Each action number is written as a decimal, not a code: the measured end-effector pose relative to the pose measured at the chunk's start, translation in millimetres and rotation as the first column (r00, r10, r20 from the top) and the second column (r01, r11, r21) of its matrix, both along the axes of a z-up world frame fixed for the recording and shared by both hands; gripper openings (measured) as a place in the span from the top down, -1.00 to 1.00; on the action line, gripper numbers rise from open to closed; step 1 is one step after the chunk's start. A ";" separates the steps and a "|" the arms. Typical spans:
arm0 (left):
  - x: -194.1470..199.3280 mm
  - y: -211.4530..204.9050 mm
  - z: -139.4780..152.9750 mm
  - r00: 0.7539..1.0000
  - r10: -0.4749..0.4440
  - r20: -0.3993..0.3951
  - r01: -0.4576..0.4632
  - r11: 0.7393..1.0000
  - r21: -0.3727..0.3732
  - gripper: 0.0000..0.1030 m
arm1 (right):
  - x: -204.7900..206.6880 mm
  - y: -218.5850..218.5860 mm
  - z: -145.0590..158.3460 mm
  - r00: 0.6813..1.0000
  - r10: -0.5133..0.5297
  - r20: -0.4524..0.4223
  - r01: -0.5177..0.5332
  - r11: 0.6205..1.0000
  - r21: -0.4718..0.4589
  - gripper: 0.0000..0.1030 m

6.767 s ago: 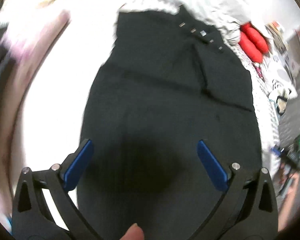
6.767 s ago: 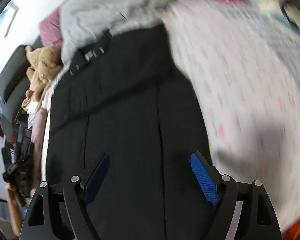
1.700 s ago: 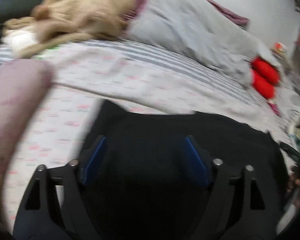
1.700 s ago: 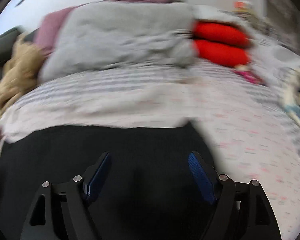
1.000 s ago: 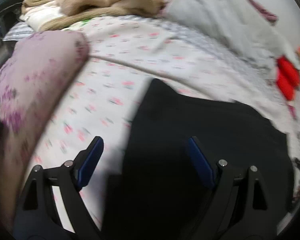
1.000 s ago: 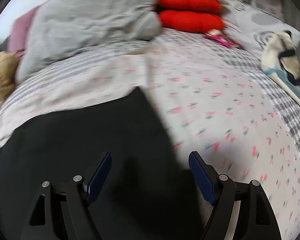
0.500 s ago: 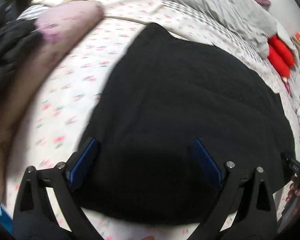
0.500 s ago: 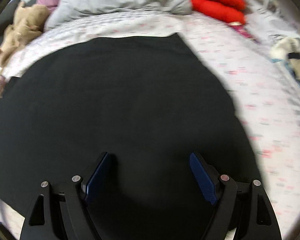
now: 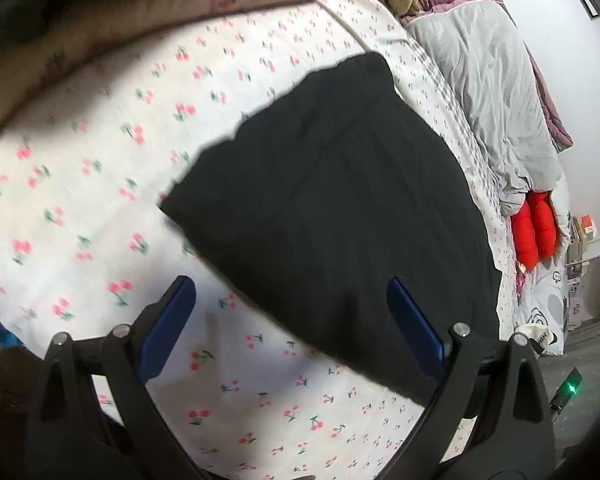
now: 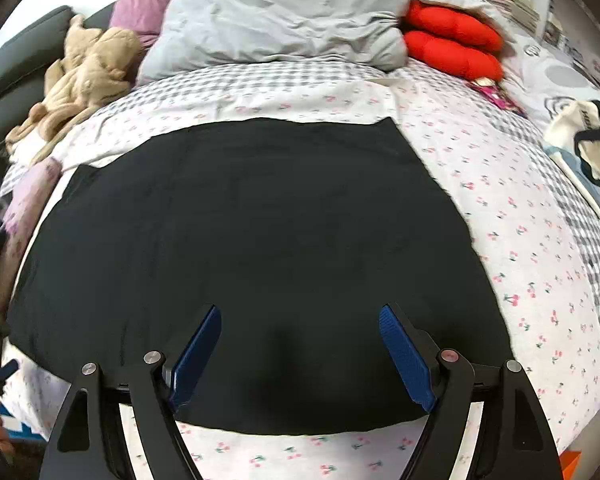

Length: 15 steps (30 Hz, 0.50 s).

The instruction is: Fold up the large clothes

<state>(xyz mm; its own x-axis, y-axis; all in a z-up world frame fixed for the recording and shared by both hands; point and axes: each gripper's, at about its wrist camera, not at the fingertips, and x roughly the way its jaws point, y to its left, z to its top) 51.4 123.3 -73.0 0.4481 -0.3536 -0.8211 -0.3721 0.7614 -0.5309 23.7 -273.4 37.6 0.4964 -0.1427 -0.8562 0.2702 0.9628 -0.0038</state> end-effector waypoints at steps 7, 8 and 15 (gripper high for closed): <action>12.6 -17.2 -27.7 0.997 0.049 0.067 -0.044 0.997 -0.064 -0.86 | 6.2 17.5 -17.0 0.998 0.046 -0.035 -0.046 0.999 -0.002 -0.60; 15.3 -16.8 -33.9 0.995 0.072 0.075 -0.065 0.994 -0.089 -0.81 | 6.6 19.8 -19.7 0.998 0.050 -0.042 -0.051 0.999 -0.007 -0.60; 34.2 -7.0 -46.8 0.967 0.209 0.147 -0.181 0.966 -0.186 -0.22 | 8.8 29.7 -33.3 0.996 0.061 -0.070 -0.062 0.998 -0.015 -0.60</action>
<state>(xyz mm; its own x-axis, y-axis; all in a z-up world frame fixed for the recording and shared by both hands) 85.7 116.3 -119.8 0.6454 -0.3732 -0.6665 -0.4017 0.5763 -0.7117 32.5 -243.7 4.3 0.4446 -0.1291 -0.8864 0.2091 0.9772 -0.0375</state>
